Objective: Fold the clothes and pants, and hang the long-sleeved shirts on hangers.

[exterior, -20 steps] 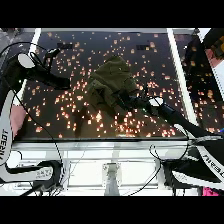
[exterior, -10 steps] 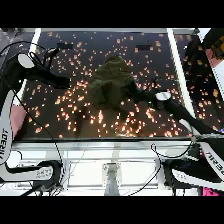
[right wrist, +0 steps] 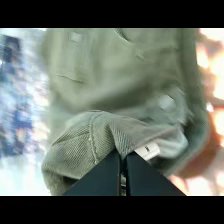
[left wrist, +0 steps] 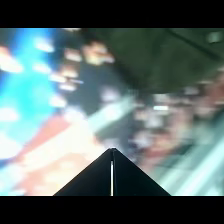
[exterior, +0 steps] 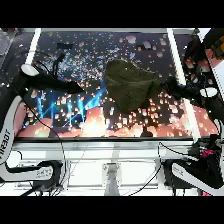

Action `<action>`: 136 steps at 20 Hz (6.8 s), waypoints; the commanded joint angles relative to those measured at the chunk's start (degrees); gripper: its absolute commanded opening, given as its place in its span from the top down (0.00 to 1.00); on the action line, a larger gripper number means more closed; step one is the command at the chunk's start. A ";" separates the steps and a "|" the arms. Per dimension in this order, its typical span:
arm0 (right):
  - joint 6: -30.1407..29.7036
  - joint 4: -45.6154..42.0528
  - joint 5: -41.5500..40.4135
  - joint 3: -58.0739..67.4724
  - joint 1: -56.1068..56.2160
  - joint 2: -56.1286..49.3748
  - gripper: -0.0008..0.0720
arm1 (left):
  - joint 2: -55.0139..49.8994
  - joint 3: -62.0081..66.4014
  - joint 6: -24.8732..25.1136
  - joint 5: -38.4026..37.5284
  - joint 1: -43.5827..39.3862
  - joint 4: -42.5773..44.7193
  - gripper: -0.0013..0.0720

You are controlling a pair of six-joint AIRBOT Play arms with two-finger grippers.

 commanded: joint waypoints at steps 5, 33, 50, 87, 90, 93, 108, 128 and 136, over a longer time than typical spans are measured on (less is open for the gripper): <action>0.20 -4.20 4.46 0.04 -3.65 0.35 0.88 | -0.02 -11.96 9.44 1.77 -5.68 -16.52 0.96; -14.45 2.93 38.99 17.11 -10.19 -22.16 0.46 | -0.15 -12.02 10.27 2.60 -10.86 -16.83 0.96; -14.69 8.04 38.86 17.11 -11.26 -22.14 0.96 | -14.29 -12.04 -2.60 12.55 -16.33 -32.72 0.31; -15.82 30.80 36.44 17.77 -3.23 -22.10 0.96 | -1.07 10.78 -18.18 29.09 -16.22 -6.84 0.96; -15.78 31.52 32.20 23.02 1.68 -22.10 0.96 | -1.09 20.94 -25.66 23.04 -14.49 9.55 0.96; -15.72 31.32 30.10 29.64 6.23 -22.10 0.96 | -1.09 27.76 -30.47 18.86 -14.32 26.34 0.96; -9.75 11.76 7.43 45.24 14.60 -22.10 0.97 | -2.27 41.16 -26.56 24.46 -13.42 33.03 0.96; -5.73 -9.92 20.52 57.09 18.69 -22.69 0.97 | -7.19 44.50 -11.52 -2.67 -14.38 30.38 0.96; -0.90 -18.71 35.19 30.03 16.11 -16.04 0.97 | -4.63 15.65 -11.39 -6.51 -19.98 25.92 0.97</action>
